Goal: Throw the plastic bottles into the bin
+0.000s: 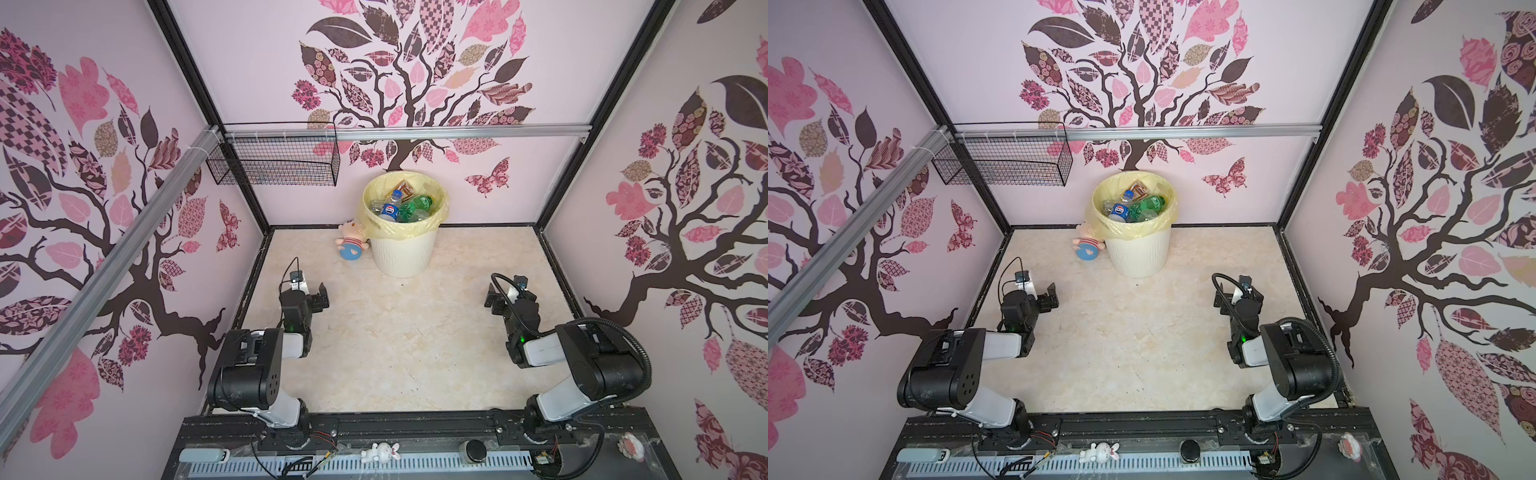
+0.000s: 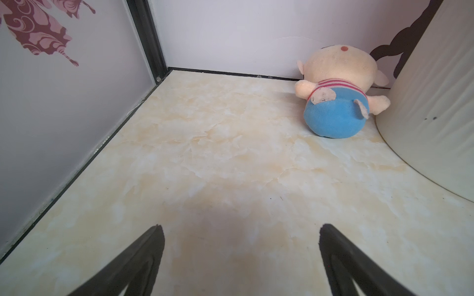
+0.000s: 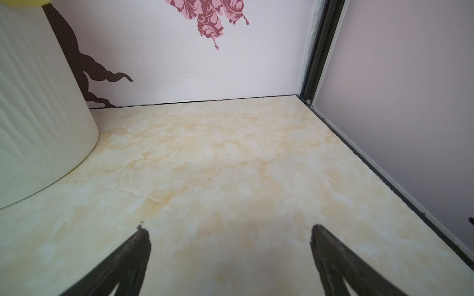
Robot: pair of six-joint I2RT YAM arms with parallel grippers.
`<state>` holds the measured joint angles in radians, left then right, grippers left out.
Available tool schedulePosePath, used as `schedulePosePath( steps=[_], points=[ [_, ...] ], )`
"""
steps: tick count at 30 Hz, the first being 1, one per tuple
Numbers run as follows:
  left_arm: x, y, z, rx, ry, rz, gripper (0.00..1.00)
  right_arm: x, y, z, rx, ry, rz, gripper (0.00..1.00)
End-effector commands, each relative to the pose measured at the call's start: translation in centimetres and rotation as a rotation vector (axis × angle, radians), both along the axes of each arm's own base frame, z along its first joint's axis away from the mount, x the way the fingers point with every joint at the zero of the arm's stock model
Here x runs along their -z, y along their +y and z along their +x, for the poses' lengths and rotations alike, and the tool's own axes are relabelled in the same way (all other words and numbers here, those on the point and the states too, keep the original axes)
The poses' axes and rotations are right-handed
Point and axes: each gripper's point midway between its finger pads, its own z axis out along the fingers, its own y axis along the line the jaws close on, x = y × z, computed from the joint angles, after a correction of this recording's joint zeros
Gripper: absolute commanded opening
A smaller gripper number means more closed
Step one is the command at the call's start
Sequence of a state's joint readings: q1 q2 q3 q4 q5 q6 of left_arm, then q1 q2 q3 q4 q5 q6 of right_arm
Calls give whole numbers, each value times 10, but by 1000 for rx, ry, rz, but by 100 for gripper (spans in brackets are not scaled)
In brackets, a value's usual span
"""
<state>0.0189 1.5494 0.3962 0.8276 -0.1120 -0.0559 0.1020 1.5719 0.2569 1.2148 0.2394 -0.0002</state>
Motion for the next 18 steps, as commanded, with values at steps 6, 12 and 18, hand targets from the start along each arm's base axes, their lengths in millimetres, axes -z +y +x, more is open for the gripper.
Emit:
schedulePosePath(
  steps=[6,12,18],
  points=[
    [-1,2,-1,-9,-10,16,97,-3,4,2,-23,-5,16,100],
    [-1,2,-1,-10,-10,16,97,-4,3,2,-23,-7,16,99],
    [-1,2,-1,-10,-11,15,97,-4,3,2,-22,-12,16,99]
  ],
)
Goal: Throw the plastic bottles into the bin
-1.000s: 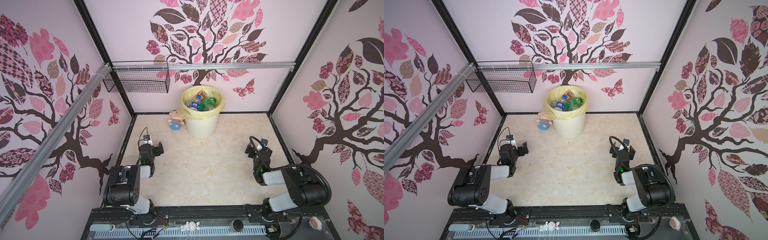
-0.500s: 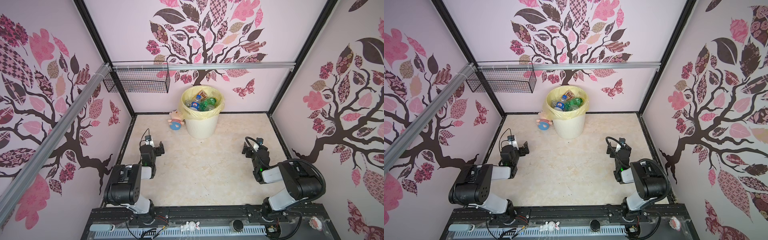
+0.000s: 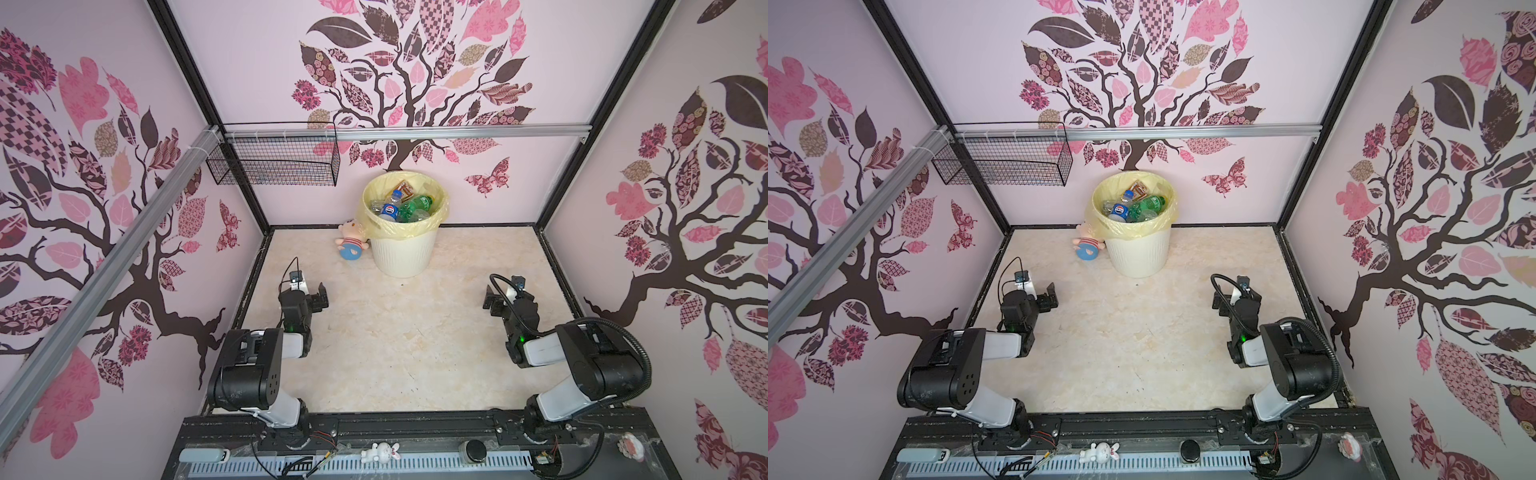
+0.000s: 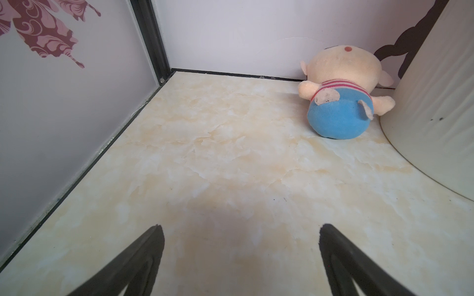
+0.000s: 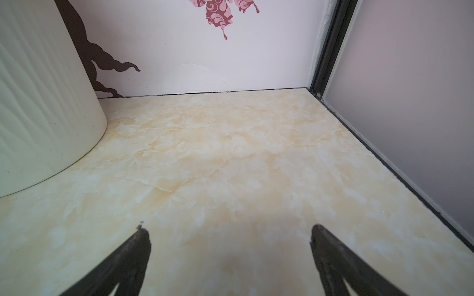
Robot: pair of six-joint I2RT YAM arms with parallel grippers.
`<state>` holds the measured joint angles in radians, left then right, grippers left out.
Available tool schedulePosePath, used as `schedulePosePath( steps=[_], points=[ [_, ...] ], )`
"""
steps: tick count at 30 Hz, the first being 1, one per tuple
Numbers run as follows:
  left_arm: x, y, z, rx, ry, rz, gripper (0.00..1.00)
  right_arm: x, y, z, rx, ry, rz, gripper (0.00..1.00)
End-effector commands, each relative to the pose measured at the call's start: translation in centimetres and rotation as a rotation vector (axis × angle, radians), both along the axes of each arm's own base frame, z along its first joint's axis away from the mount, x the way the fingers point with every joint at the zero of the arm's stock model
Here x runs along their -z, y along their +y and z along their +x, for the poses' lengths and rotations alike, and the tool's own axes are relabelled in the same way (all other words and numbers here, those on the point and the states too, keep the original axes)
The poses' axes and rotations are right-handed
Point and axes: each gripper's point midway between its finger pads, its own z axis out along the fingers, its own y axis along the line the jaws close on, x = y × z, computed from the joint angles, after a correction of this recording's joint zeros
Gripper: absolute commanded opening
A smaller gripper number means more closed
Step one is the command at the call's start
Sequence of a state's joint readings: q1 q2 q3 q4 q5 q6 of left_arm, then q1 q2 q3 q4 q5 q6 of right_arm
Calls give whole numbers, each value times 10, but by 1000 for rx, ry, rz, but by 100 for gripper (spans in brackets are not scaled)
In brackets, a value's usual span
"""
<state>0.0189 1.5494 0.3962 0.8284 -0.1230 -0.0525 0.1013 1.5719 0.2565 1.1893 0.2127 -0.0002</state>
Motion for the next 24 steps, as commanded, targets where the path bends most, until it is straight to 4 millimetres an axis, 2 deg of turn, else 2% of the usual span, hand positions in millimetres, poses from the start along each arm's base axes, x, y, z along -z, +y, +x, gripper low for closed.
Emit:
schedulePosePath(
  steps=[1,24],
  points=[
    [0,0,-1,0,-10,9,97,-11,-1,2,3,-41,13,100],
    [0,1,-1,-2,-9,9,97,-9,-2,5,-7,-40,27,100]
  ],
)
